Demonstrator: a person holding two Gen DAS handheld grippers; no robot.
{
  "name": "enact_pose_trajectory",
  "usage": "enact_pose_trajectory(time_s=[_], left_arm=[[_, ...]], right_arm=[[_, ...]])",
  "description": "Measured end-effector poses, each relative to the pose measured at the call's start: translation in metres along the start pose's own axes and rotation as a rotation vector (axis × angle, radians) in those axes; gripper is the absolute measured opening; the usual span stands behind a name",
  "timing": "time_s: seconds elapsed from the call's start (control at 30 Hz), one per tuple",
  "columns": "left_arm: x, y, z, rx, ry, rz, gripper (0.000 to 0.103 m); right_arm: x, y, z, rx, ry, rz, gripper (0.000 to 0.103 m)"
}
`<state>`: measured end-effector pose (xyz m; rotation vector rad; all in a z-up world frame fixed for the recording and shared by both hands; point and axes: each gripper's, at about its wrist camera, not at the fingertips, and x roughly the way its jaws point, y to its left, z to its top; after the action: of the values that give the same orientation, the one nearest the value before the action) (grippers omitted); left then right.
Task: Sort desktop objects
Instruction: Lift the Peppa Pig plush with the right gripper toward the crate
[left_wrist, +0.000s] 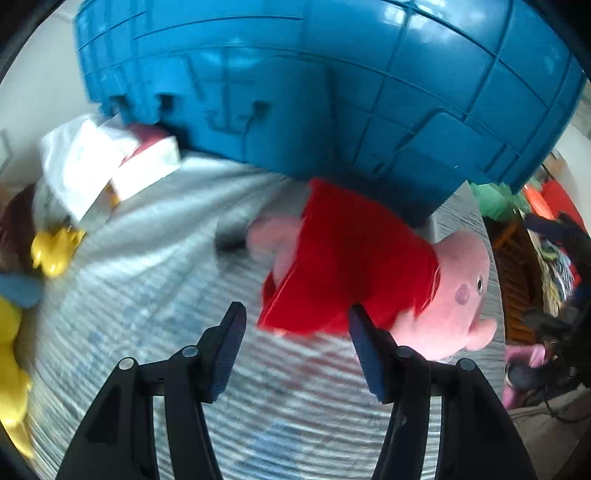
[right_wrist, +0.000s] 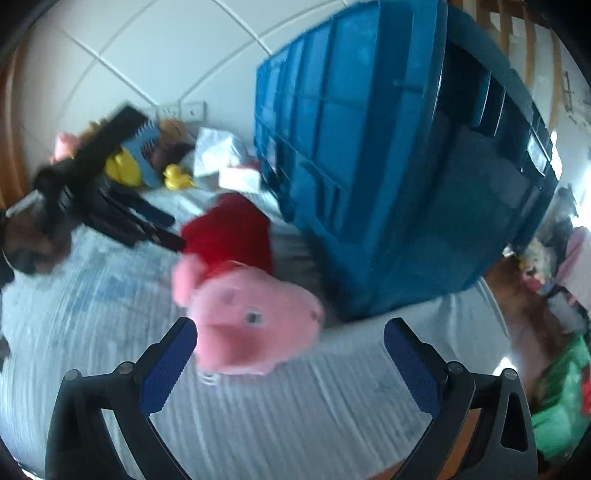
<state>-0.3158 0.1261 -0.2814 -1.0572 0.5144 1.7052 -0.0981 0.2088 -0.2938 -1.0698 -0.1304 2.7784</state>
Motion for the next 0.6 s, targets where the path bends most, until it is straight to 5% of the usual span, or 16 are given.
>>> enact_pose_trajectory(time_s=[0.1,0.27,0.33,0.6], left_arm=[[0.003,-0.006,0.014,0.045,0.01,-0.066,0.057],[0.01,-0.007,0.027,0.104,0.04,-0.157,0.058],[0.013,-0.009,0.026,0.109,0.053,-0.189,0.074],[0.024,-0.017,0.022,0.126,0.108,-0.317,0.081]], right_arm=[[0.015,-0.004,0.001,0.057,0.053,0.068,0.103],[0.038,-0.03,-0.009,0.359,0.057,0.165,0.103],[0.051,-0.042,-0.018,0.497,0.074,0.192,0.103],[0.087,-0.064,-0.044,0.86,0.106,0.346,0.103]])
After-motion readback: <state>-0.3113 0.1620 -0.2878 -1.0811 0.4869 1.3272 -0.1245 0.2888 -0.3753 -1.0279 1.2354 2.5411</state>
